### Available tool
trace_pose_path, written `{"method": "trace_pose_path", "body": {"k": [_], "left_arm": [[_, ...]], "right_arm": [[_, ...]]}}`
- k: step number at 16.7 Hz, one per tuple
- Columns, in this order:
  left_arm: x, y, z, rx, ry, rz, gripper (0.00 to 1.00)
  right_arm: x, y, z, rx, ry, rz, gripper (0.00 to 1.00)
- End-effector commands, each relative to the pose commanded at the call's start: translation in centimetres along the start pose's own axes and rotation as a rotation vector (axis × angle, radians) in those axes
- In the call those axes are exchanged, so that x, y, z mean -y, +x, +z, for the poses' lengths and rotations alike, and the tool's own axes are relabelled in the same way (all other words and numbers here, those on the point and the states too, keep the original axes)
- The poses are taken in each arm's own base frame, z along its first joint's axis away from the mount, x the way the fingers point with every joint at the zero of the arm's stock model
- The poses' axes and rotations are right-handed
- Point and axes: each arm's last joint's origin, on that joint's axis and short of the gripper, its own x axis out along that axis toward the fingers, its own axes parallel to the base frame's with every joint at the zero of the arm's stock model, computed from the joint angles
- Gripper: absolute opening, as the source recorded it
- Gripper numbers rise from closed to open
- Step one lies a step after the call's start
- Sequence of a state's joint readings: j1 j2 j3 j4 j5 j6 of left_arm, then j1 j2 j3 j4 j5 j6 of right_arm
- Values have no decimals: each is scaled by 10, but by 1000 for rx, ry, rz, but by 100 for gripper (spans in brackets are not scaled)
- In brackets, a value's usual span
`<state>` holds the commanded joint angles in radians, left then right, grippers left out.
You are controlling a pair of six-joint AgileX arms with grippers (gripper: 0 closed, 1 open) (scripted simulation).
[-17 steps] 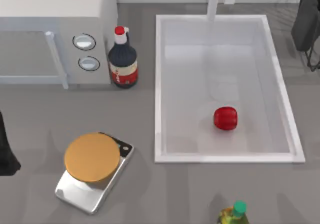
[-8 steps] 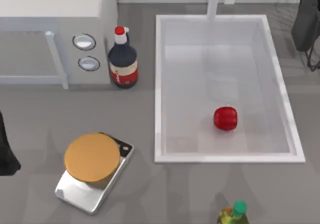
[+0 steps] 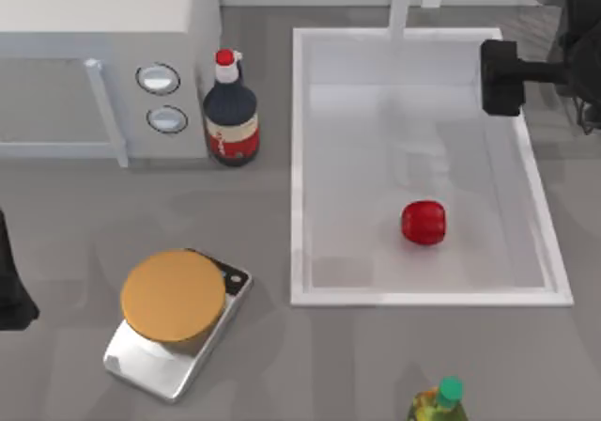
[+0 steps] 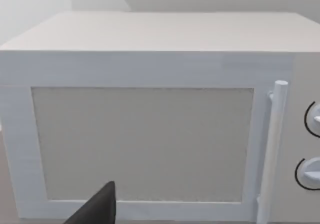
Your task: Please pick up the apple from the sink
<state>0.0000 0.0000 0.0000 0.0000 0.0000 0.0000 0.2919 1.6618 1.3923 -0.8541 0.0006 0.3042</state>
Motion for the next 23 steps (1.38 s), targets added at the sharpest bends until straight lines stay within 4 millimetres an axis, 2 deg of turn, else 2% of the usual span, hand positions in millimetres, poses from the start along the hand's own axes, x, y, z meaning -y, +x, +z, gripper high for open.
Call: {"method": "trace_pose_path", "body": {"k": [4,8,11,18,20,23], "left_arm": [[0,0,0,0,0,0,100],[0,0,0,0,0,0,100],[0,0,0,0,0,0,100],[0,0,0,0,0,0,100],[0,0,0,0,0,0,100],[0,0,0,0,0,0,100]], "right_arm": [[-35,68,29,-224,8,-56,100],[-59,123,35,-373,8,-110,100],[-67,142,34,-423,6,-131,100],[-65,150,32,-429,10,-135,100],[-63,170,26,-434,10,-137,100],[-59,216,9,-419,8,-130,100]]}}
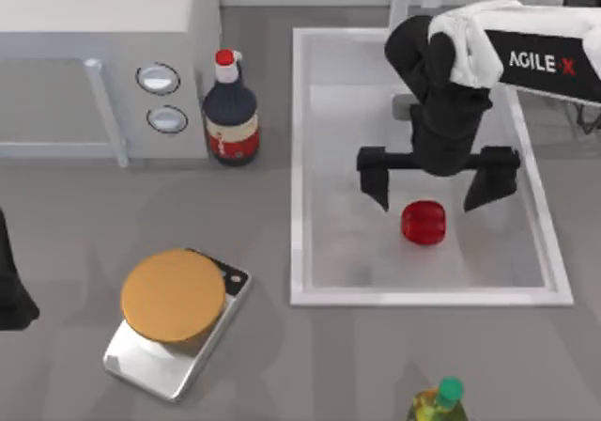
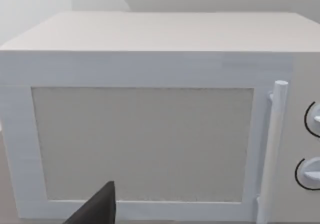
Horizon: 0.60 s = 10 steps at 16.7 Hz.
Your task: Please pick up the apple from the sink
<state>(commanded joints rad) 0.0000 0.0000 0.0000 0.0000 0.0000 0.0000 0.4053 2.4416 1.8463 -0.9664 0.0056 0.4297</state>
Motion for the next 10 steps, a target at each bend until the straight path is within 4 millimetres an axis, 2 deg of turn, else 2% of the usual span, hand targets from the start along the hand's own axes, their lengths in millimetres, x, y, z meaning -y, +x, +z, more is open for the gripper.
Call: {"method": "trace_pose_path", "body": {"k": [3,5,10], "left_arm": [[0,0,0,0,0,0,100],[0,0,0,0,0,0,100],[0,0,0,0,0,0,100]], "right_arm": [[0,49,-3,8,-2,4,100],[2,71,-7,-4,-2,-2,100],[2,77,-8,-8,-2,-4,100]]}}
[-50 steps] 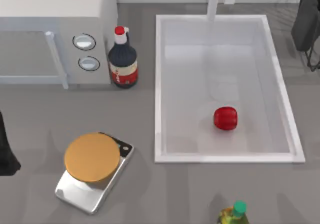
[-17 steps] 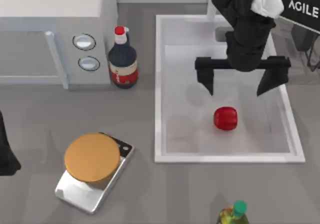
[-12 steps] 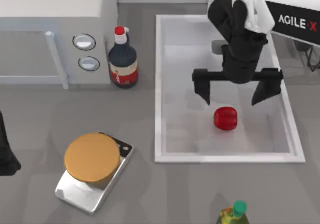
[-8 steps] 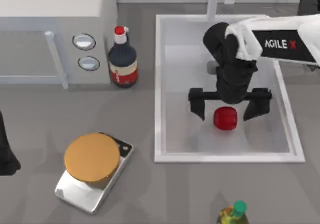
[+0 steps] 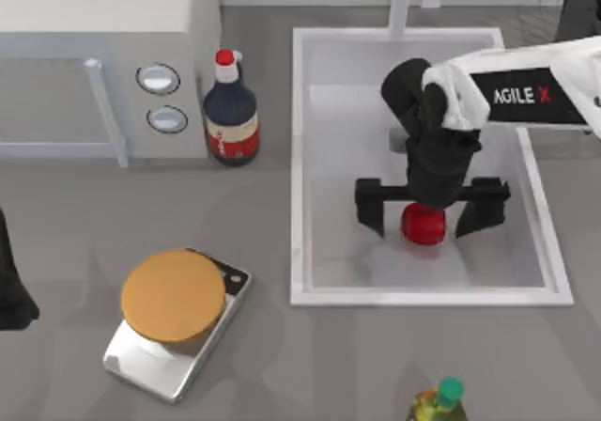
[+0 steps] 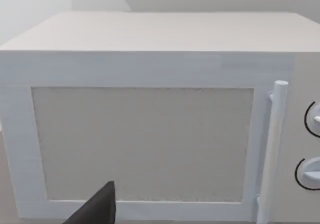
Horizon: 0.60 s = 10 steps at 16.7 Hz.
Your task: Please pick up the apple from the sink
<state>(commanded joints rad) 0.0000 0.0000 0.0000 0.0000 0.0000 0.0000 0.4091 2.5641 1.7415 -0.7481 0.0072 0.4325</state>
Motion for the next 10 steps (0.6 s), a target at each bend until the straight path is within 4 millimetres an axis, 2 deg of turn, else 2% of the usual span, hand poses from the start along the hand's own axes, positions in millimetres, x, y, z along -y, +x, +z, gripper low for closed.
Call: {"method": "trace_pose_path", "body": {"k": [10], "left_arm": [[0,0,0,0,0,0,100]], "right_arm": [[0,0,0,0,0,0,25]]}}
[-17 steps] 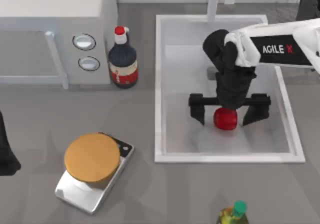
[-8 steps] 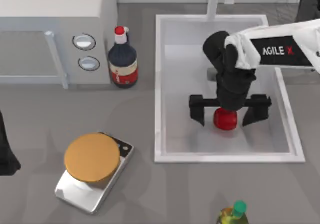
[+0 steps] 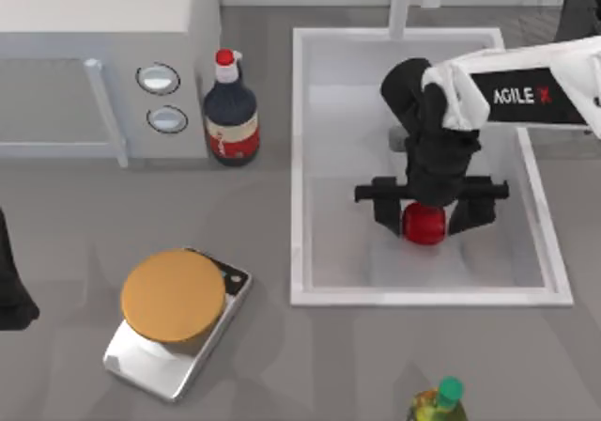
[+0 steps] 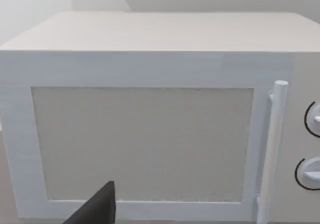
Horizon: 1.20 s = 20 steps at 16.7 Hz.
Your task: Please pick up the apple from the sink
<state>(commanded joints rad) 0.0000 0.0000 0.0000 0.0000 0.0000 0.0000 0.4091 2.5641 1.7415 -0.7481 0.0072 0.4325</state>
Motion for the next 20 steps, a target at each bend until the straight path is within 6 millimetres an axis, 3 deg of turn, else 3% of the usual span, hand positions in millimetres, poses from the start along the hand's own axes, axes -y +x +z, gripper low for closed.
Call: {"method": "trace_pose_path", "body": {"k": [3,11,12,16,20], "left_arm": [[0,0,0,0,0,0,100],[0,0,0,0,0,0,100],[0,0,0,0,0,0,100],[0,0,0,0,0,0,100],[0,0,0,0,0,0,100]], "right_arm": [[0,0,0,0,0,0,2],[0,0,0,0,0,0,0],[0,-29,5,50,-5,0,0],[-4,-37,12,39,-5,-5,0],[-14,-80,30,18,-5,-14,0]]}}
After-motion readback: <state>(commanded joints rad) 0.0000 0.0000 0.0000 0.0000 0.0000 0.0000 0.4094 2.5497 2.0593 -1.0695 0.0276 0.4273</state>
